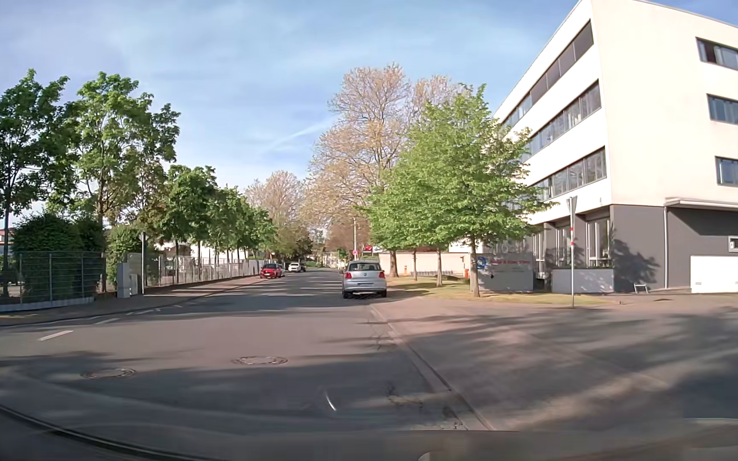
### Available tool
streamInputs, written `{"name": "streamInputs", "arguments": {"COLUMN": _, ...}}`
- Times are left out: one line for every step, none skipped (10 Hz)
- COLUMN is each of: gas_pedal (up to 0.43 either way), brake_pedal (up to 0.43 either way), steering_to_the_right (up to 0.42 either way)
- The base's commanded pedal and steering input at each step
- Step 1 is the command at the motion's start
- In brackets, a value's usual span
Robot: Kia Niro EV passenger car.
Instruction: Follow the waypoints while adhering to traffic rules and regulations
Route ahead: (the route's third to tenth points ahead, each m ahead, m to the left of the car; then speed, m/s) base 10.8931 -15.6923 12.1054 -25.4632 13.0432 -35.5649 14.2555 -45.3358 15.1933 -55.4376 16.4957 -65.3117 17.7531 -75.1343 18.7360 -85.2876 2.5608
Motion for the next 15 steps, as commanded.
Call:
{"name": "streamInputs", "arguments": {"gas_pedal": 0.000, "brake_pedal": 0.000, "steering_to_the_right": 0.371}}
{"name": "streamInputs", "arguments": {"gas_pedal": 0.000, "brake_pedal": 0.000, "steering_to_the_right": 0.397}}
{"name": "streamInputs", "arguments": {"gas_pedal": 0.000, "brake_pedal": 0.000, "steering_to_the_right": 0.429}}
{"name": "streamInputs", "arguments": {"gas_pedal": 0.000, "brake_pedal": 0.000, "steering_to_the_right": 0.459}}
{"name": "streamInputs", "arguments": {"gas_pedal": 0.000, "brake_pedal": 0.000, "steering_to_the_right": 0.462}}
{"name": "streamInputs", "arguments": {"gas_pedal": 0.028, "brake_pedal": 0.000, "steering_to_the_right": 0.463}}
{"name": "streamInputs", "arguments": {"gas_pedal": 0.087, "brake_pedal": 0.000, "steering_to_the_right": 0.466}}
{"name": "streamInputs", "arguments": {"gas_pedal": 0.087, "brake_pedal": 0.000, "steering_to_the_right": 0.469}}
{"name": "streamInputs", "arguments": {"gas_pedal": 0.087, "brake_pedal": 0.000, "steering_to_the_right": 0.471}}
{"name": "streamInputs", "arguments": {"gas_pedal": 0.087, "brake_pedal": 0.000, "steering_to_the_right": 0.471}}
{"name": "streamInputs", "arguments": {"gas_pedal": 0.087, "brake_pedal": 0.000, "steering_to_the_right": 0.474}}
{"name": "streamInputs", "arguments": {"gas_pedal": 0.087, "brake_pedal": 0.000, "steering_to_the_right": 0.474}}
{"name": "streamInputs", "arguments": {"gas_pedal": 0.087, "brake_pedal": 0.000, "steering_to_the_right": 0.479}}
{"name": "streamInputs", "arguments": {"gas_pedal": 0.110, "brake_pedal": 0.000, "steering_to_the_right": 0.487}}
{"name": "streamInputs", "arguments": {"gas_pedal": 0.118, "brake_pedal": 0.000, "steering_to_the_right": 0.495}}
